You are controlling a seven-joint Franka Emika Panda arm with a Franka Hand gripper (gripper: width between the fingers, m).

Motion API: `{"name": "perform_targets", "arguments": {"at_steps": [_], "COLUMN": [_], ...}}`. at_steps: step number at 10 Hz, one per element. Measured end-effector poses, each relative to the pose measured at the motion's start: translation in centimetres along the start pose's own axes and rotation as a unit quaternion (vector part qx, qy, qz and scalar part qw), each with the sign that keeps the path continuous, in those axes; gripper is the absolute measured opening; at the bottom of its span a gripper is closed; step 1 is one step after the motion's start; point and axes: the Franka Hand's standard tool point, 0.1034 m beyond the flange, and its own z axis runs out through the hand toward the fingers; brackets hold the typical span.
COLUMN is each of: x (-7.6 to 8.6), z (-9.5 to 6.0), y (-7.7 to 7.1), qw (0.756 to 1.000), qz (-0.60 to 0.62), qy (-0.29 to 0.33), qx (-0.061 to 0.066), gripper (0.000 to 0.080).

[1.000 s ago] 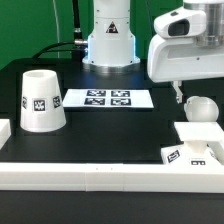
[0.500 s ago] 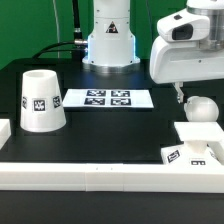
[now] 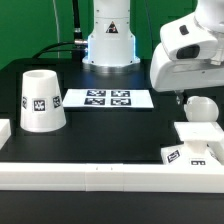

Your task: Assemble lamp

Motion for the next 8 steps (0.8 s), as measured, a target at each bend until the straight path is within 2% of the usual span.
{"name": "perform_targets", "arguments": {"at_steps": [1,2,4,6,8], "x": [0.1,-0.4,-0.2,-0.7,0.2], "z": [0.2,0.5,0.9,1.7,2.1], "y": [0.0,0.0,0.0,-0.3,-0.7], "qw": [1.0,0.998,0.993,0.982,0.983], "qz": [0.0,-0.001,-0.002,-0.004,-0.005], "qy": [-0.022,-0.066,-0.117,-0.188,-0.185], "qx": [0.0,0.0,0.001,0.0,0.002], "gripper": [0.0699,0.0699,0.0699,0.0699,0.0699]}}
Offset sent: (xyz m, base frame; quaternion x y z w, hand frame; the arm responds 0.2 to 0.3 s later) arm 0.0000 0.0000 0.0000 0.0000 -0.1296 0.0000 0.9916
